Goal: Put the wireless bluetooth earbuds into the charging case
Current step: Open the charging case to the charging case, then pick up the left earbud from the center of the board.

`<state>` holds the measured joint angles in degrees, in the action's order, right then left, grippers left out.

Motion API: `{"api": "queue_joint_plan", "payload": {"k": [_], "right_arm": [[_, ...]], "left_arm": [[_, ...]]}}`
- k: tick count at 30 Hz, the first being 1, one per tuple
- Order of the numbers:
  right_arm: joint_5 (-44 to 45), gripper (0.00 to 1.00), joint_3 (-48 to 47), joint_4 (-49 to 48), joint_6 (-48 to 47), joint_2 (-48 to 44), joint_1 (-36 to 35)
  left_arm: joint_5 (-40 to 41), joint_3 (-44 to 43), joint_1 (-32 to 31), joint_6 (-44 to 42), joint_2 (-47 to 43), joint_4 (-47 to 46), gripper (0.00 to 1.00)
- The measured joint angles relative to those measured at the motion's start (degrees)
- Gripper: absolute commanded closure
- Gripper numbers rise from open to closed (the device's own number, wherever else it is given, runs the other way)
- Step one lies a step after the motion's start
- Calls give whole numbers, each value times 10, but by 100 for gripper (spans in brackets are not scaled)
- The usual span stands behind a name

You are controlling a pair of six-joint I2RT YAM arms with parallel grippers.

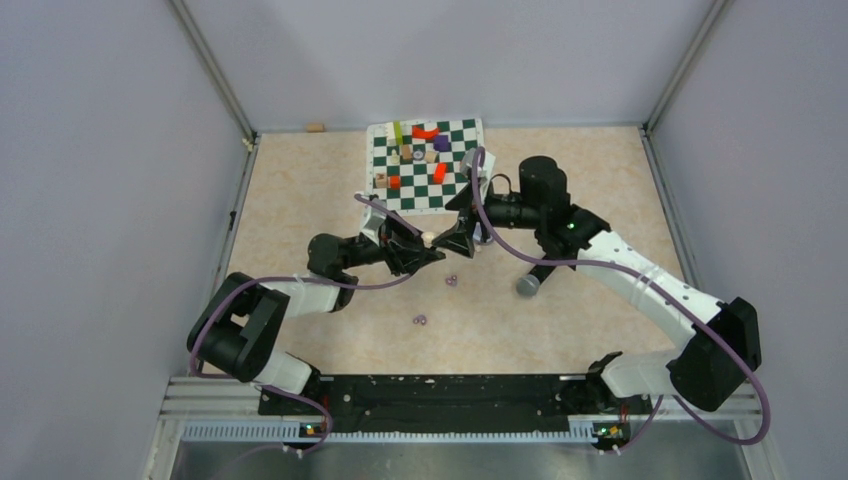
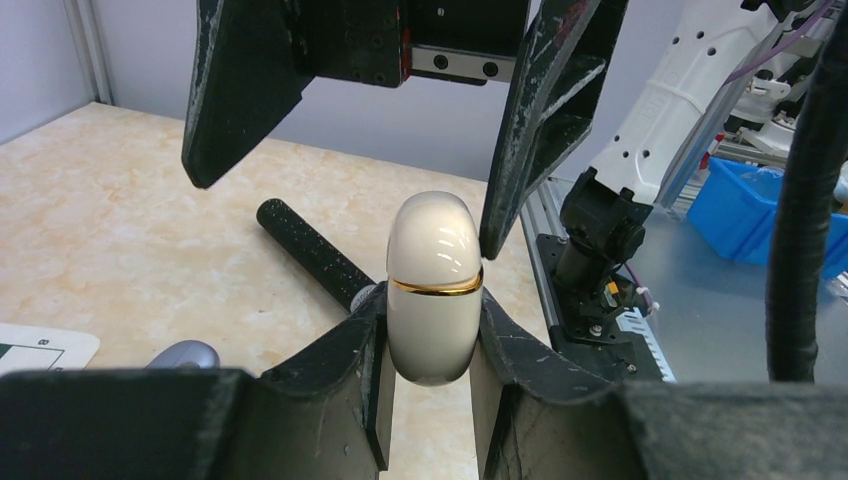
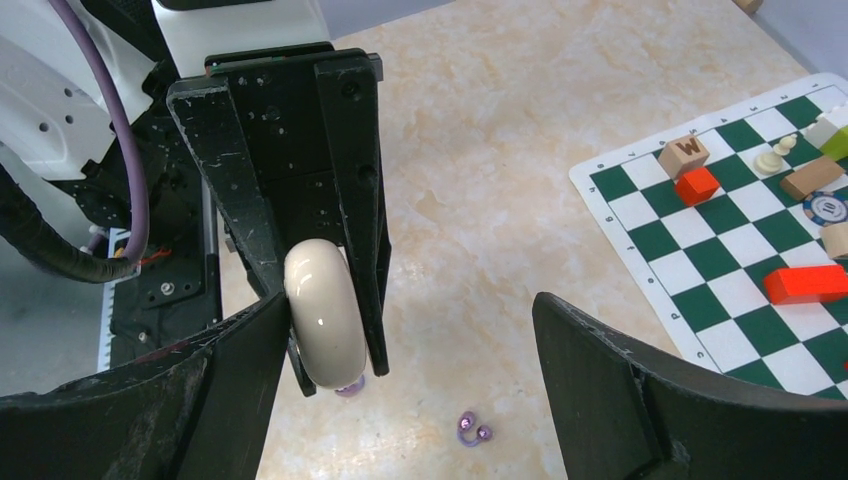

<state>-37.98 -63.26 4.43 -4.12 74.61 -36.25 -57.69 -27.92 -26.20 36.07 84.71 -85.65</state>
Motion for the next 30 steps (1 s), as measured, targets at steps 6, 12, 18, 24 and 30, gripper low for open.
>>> {"api": "queue_joint_plan", "payload": {"k": [6,12,18,24,30], "right_arm": [[17,11,-25,11,-9,0,8],[32,11,-53,29,-22,0,19],[28,10,-69,46,-25,0,20],[14,14,-68,46,7,-1,78],[8,25,-35,35,62,18,156]], "left_arm": [[-7,0,-1,0,0,1,100],[-20,0,-7,0,0,-8,100],[-23,0,-7,1,0,-9,100],[-25,0,-6,1,-1,-9,100],[-29,0,2,4,-8,-9,100]]}}
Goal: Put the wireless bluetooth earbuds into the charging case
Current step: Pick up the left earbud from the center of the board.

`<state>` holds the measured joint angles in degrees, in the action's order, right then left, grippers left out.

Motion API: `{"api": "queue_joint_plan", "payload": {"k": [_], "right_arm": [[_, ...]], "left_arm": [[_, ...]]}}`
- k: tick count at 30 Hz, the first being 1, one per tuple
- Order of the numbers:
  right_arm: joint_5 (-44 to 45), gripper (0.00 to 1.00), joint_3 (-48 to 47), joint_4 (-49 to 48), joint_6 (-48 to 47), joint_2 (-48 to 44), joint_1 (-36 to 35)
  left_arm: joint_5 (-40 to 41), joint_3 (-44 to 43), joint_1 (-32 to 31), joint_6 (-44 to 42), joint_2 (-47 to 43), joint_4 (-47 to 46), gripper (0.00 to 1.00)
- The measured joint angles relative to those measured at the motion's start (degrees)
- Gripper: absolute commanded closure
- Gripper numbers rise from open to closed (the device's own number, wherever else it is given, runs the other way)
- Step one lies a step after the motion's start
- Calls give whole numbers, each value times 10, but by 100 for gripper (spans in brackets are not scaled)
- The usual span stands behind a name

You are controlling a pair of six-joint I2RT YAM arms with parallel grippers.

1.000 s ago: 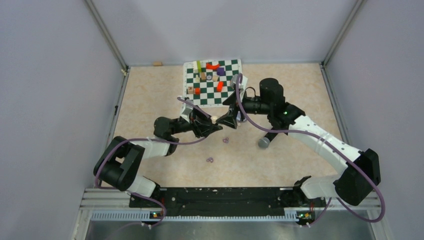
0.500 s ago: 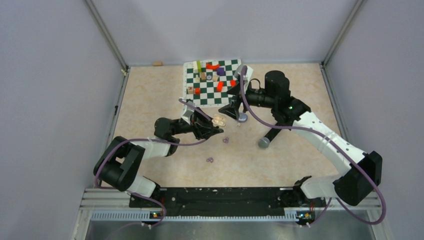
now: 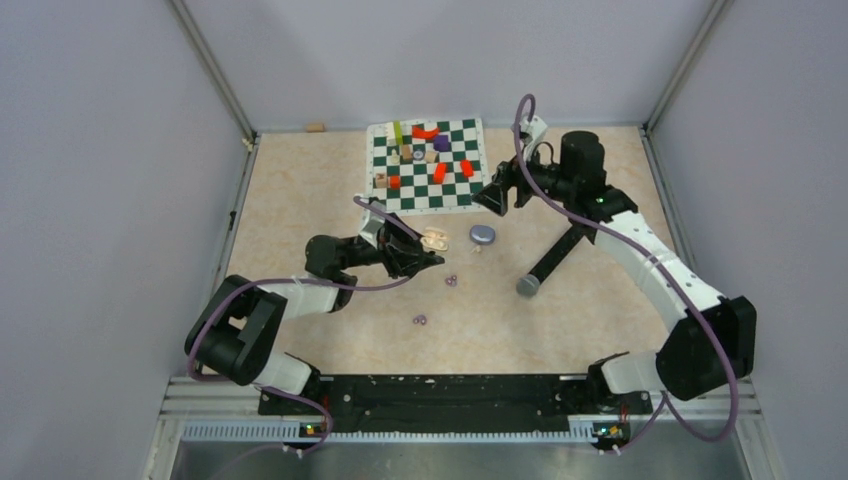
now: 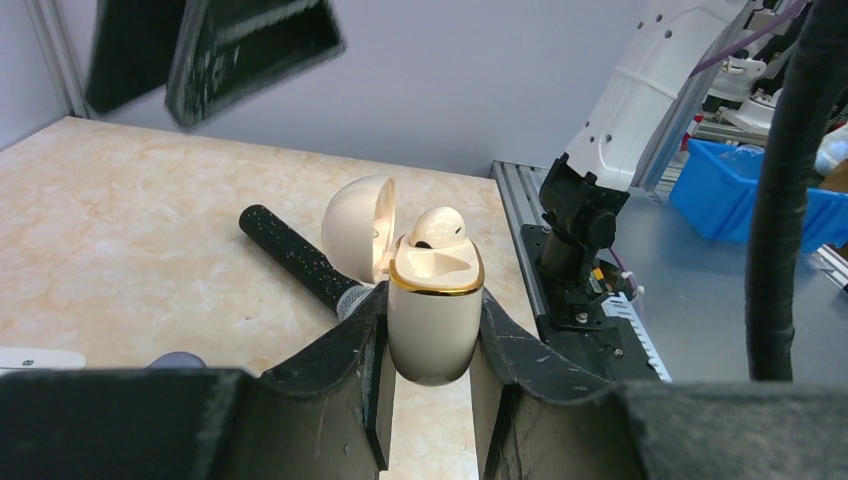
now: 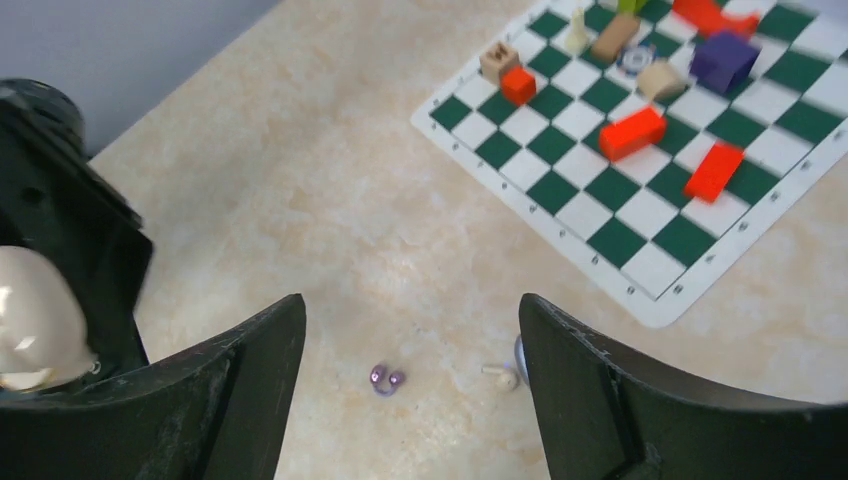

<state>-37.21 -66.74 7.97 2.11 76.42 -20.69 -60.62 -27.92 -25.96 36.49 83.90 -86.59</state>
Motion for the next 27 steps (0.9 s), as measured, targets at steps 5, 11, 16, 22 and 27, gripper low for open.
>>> {"api": "queue_joint_plan", "payload": {"k": [5,11,16,22,27], "right_arm": [[20,34,7,24,9,91,3],[56,43,8,70,23,187,3],[63,51,15,83,35,205,3],[63,54,15,87,42,222,3],[63,54,23,90,45,246,3]], "left_arm": [[0,0,3,3,-6,-1,100],[-2,0,4,7,-8,-2,100],[-3,0,4,7,-8,-2,100],[-5,0,5,7,-10,-2,100],[-5,0,5,8,-15,-3,100]]}}
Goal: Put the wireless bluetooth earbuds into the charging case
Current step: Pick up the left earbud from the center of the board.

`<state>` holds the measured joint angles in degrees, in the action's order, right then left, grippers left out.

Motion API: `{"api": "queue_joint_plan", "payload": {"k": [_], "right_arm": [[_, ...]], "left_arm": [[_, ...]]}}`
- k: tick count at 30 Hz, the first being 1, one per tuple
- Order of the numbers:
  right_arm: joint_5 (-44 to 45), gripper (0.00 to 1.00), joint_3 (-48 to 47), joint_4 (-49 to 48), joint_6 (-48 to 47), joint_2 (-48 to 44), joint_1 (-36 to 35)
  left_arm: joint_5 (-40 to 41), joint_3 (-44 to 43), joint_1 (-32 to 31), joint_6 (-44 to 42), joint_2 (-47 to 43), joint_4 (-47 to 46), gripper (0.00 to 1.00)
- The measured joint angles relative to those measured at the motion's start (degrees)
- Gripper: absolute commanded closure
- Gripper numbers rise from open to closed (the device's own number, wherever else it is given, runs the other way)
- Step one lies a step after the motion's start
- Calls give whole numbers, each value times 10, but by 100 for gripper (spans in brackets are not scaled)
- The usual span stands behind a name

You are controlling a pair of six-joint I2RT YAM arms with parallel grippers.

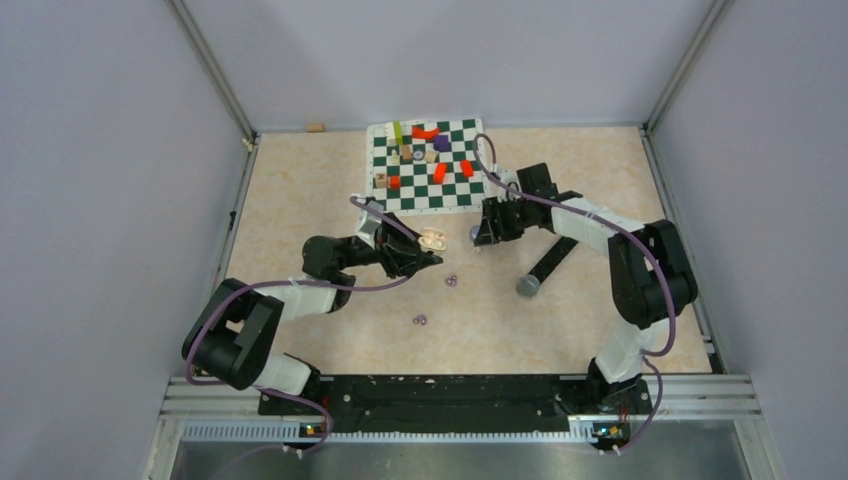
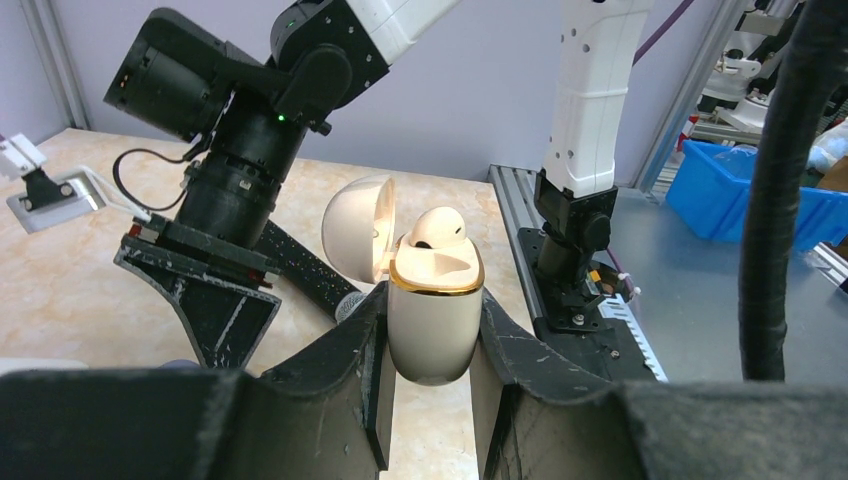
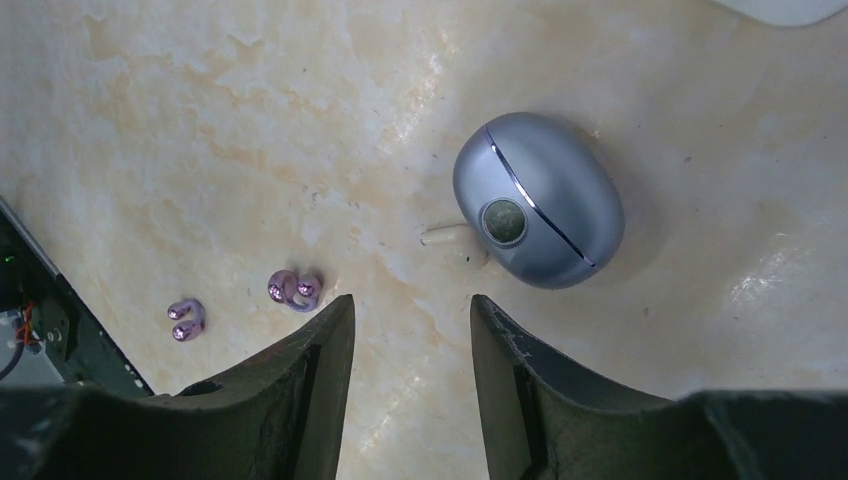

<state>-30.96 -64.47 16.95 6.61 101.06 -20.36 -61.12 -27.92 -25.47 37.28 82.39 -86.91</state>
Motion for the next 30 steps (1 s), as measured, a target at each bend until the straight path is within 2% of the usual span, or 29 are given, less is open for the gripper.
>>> {"api": "queue_joint_plan", "payload": {"k": [16,30], "right_arm": [[10,54,-6,-6,12,64,0],[14,63,-24,-16,21,83,0]], "left_arm": [[-3,0,3,1,0,0,100],[-6,0,3,1,0,0,100]]}}
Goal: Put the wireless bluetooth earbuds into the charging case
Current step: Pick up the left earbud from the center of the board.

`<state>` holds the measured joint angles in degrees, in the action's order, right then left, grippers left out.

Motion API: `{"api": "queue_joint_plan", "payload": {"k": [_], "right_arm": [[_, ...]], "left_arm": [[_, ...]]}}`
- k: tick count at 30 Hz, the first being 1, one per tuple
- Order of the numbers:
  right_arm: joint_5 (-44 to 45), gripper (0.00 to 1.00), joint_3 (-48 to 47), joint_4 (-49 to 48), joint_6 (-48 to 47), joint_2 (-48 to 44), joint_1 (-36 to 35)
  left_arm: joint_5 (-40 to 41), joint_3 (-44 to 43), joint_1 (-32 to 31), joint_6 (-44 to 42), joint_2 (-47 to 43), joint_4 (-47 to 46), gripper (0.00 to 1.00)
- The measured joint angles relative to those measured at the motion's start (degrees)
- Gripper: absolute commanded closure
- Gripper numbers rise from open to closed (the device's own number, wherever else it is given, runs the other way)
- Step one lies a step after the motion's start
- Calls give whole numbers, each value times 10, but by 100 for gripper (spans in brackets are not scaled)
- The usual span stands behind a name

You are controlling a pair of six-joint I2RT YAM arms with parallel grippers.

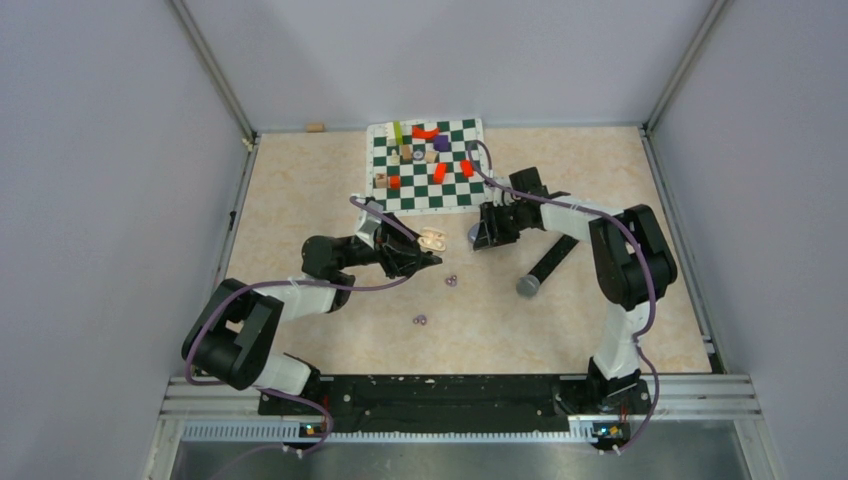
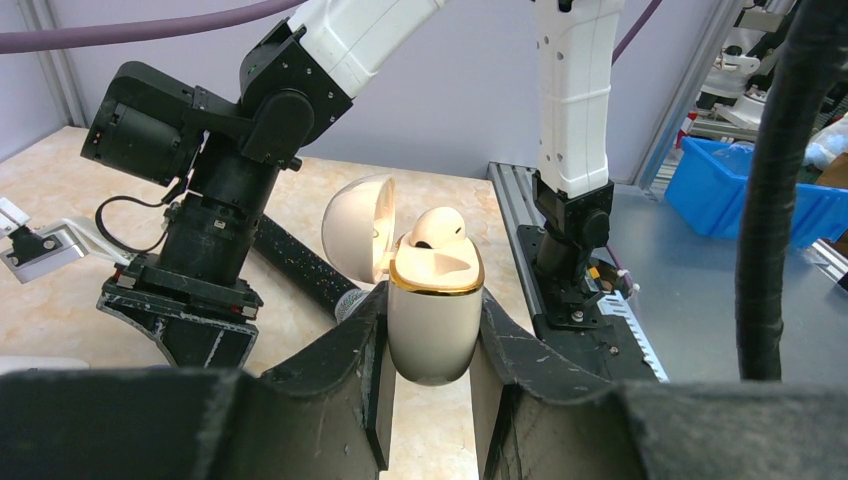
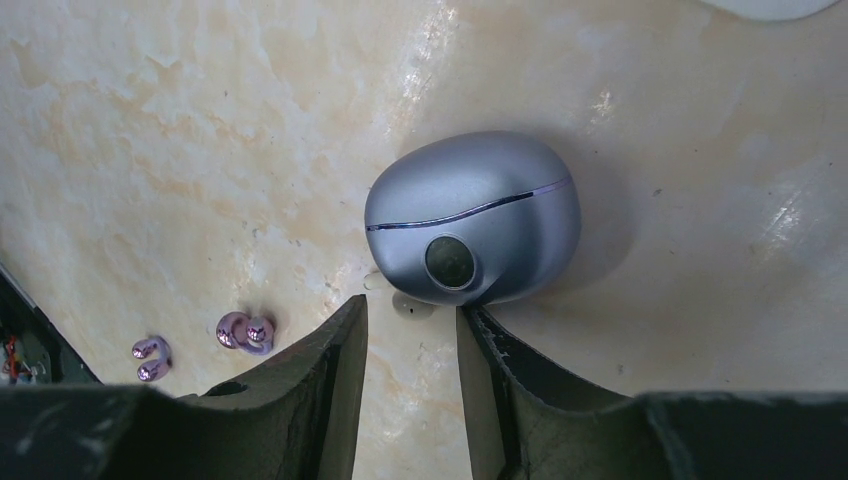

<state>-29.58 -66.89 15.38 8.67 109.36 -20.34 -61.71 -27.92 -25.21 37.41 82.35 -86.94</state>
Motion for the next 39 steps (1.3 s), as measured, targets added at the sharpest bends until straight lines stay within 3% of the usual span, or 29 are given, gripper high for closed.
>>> {"api": "queue_joint_plan", "payload": {"k": [26,29,39], "right_arm": [[-2,76,-3,-12,5,12,0],[-3,84,-4,-13,5,13,0],[-12,95,2,-24,4,10,0]], "left_arm": [[-2,0,0,0,0,0,100],[-2,0,0,0,0,0,100],[-3,0,0,0,0,0,100]]}}
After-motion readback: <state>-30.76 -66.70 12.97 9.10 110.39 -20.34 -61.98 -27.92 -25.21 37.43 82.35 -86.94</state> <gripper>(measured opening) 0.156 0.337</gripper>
